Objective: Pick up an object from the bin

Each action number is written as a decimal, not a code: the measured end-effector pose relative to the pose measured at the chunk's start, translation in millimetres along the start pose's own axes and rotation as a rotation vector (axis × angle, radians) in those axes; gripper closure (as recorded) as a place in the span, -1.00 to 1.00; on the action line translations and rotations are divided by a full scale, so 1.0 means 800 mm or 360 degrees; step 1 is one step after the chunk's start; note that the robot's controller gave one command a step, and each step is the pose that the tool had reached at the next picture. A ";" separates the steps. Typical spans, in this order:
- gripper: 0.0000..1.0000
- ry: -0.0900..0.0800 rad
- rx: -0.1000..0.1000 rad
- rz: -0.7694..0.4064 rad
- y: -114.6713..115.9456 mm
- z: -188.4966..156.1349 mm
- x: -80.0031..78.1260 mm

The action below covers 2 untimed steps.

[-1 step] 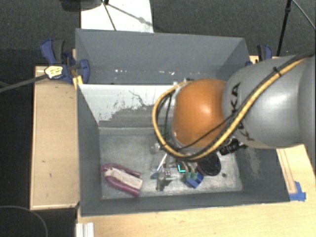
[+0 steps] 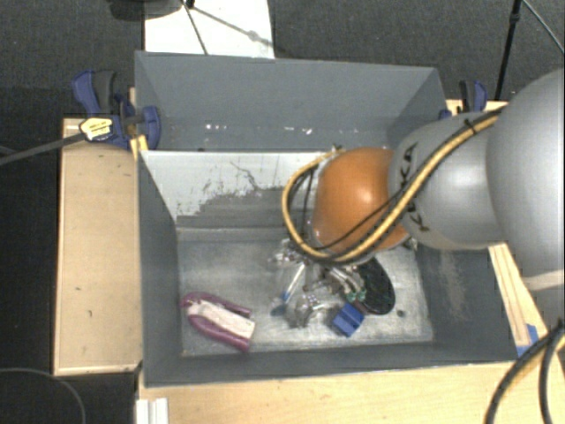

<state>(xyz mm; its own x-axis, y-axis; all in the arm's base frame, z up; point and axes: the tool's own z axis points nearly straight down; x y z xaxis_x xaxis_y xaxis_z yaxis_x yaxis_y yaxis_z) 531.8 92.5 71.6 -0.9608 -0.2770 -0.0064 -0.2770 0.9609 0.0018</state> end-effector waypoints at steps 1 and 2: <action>-1.00 0.0000 0.0001 0.0009 0.000 -0.002 -0.002; -1.00 -0.0002 0.0001 0.0023 0.001 -0.003 -0.003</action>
Offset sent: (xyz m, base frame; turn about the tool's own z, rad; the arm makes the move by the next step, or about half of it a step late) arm 0.0000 0.0000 0.0000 0.0000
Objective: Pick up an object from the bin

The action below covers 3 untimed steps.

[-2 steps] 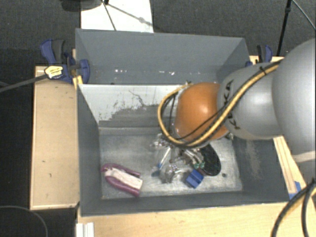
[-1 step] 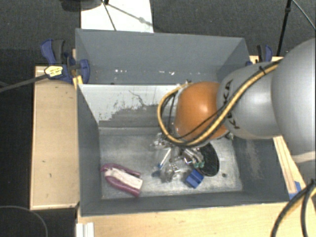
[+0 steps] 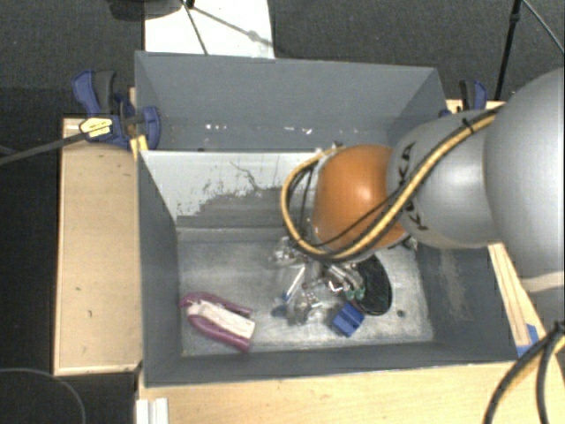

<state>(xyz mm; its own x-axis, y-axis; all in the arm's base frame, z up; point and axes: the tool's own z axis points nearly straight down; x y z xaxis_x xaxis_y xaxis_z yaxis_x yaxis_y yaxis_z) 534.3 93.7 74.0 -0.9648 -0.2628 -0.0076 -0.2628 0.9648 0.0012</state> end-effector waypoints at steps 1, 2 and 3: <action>-1.00 -0.0002 0.0000 0.0016 0.000 -0.001 -0.002; -1.00 -0.0004 0.0000 0.0034 0.000 -0.001 -0.003; 1.00 -0.0010 0.0000 0.0040 0.000 -0.003 -0.005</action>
Offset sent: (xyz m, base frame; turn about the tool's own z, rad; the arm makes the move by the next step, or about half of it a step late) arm 0.0000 0.0000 0.0000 0.0000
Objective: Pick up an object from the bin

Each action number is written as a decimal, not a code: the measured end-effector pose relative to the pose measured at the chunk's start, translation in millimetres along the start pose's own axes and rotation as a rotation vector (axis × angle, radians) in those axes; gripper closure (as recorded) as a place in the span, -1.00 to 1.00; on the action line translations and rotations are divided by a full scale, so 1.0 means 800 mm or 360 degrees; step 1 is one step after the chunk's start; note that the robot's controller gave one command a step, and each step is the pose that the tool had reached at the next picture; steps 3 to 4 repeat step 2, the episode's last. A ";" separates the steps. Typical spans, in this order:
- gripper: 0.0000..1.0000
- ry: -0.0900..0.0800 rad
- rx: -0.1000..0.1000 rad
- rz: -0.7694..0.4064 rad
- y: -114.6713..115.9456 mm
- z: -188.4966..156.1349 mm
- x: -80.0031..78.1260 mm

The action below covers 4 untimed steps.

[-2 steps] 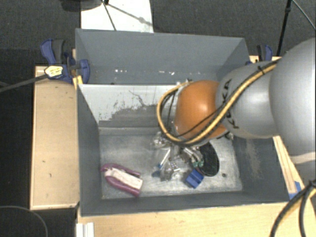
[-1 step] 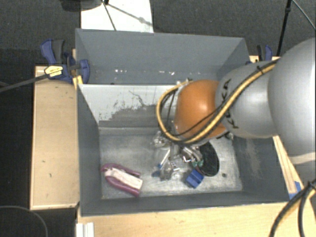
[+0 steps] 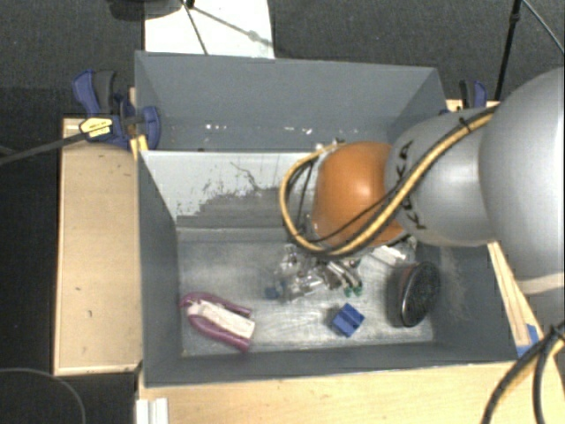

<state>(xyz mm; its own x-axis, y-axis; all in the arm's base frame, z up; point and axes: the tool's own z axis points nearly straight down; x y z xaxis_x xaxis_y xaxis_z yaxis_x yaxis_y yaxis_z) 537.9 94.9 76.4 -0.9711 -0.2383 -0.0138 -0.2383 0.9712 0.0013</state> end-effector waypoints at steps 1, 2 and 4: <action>1.00 0.0012 0.0001 0.0014 0.000 -0.043 -0.002; 1.00 0.0011 0.0002 0.0026 0.000 -0.099 -0.005; 1.00 0.0011 0.0002 0.0026 0.000 -0.099 -0.005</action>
Offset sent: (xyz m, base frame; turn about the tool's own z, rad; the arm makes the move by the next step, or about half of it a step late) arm 0.0001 -0.0001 0.0319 0.0000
